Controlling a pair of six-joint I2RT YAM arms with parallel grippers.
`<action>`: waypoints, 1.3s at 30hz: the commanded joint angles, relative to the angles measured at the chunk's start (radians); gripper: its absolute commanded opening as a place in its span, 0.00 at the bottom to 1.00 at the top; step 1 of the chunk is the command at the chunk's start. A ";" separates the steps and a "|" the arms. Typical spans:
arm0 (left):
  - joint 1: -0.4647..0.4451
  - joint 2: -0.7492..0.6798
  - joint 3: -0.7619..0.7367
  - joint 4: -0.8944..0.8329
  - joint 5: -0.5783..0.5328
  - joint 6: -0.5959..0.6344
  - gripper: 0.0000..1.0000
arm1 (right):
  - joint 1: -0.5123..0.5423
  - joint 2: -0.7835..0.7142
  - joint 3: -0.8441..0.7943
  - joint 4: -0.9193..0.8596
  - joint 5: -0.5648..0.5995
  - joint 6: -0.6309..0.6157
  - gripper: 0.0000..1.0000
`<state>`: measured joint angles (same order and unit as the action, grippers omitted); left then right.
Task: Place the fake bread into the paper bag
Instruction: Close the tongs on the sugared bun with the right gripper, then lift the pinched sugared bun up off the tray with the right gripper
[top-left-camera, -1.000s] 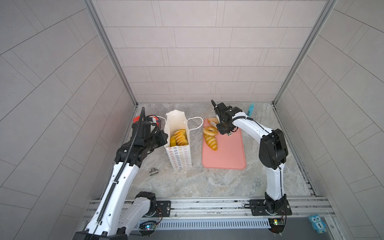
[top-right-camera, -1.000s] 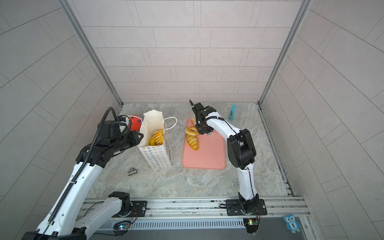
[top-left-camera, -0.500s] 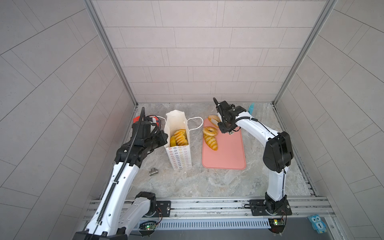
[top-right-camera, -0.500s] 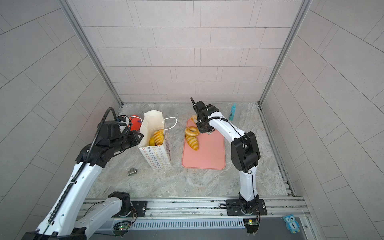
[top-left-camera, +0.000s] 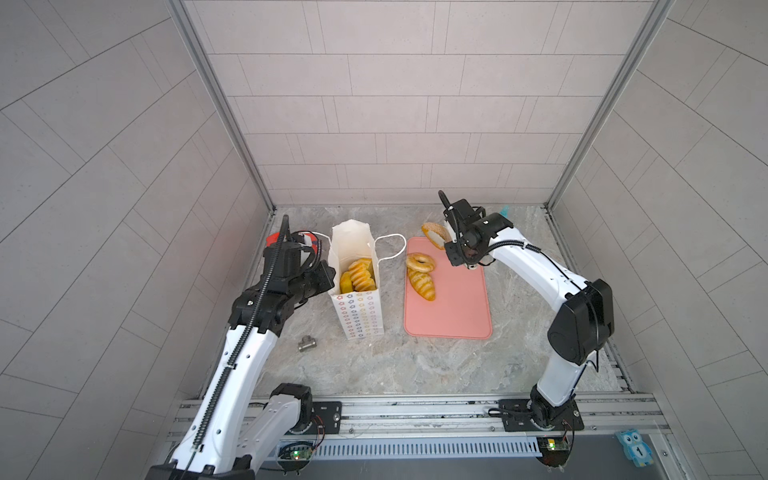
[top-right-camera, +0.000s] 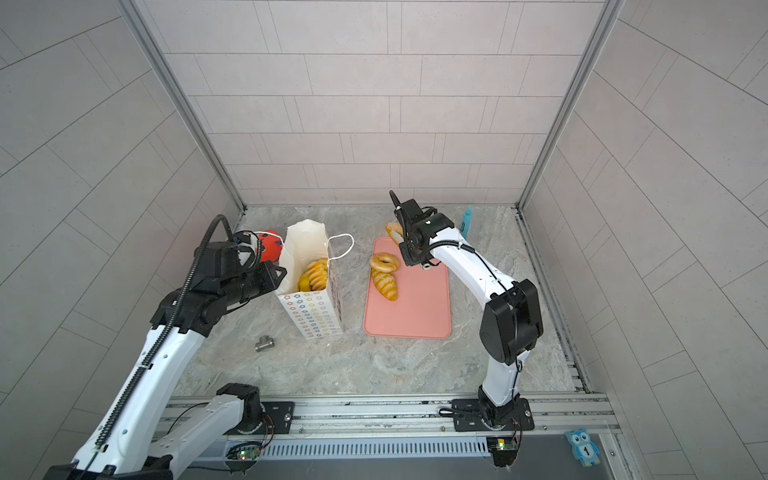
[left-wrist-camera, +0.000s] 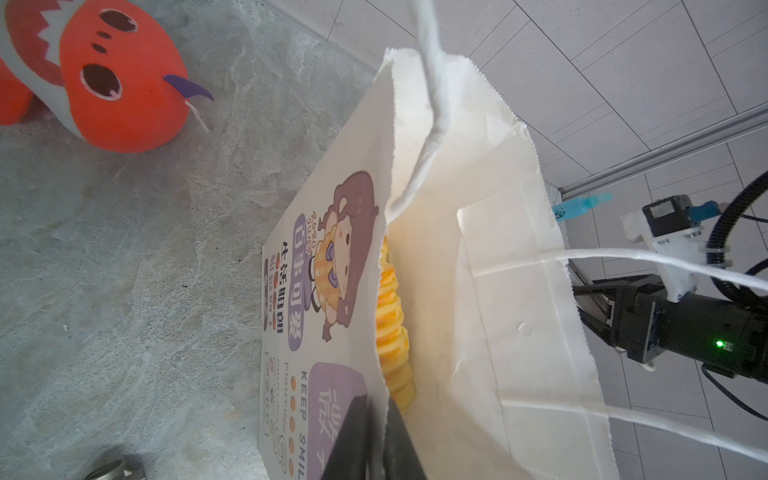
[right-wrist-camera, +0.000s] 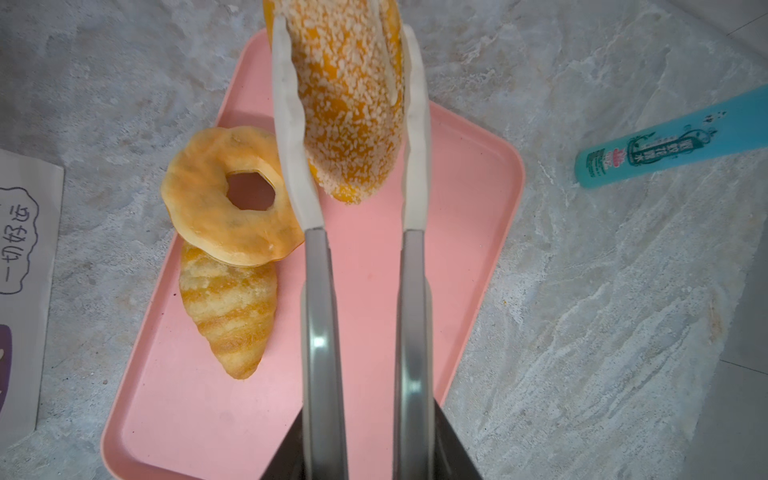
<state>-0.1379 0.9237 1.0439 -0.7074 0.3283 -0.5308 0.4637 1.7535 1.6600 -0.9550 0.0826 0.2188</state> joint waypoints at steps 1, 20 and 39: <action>-0.001 -0.020 0.008 0.006 -0.006 0.002 0.13 | 0.000 -0.080 -0.022 -0.001 0.009 0.021 0.35; 0.000 -0.022 0.017 -0.001 -0.012 0.002 0.13 | -0.001 -0.368 -0.210 0.075 -0.013 0.021 0.36; 0.000 -0.020 0.033 -0.010 -0.014 0.003 0.14 | 0.000 -0.477 -0.190 0.018 -0.023 0.039 0.36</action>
<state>-0.1379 0.9123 1.0447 -0.7094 0.3172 -0.5312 0.4637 1.3205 1.4322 -0.9344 0.0532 0.2443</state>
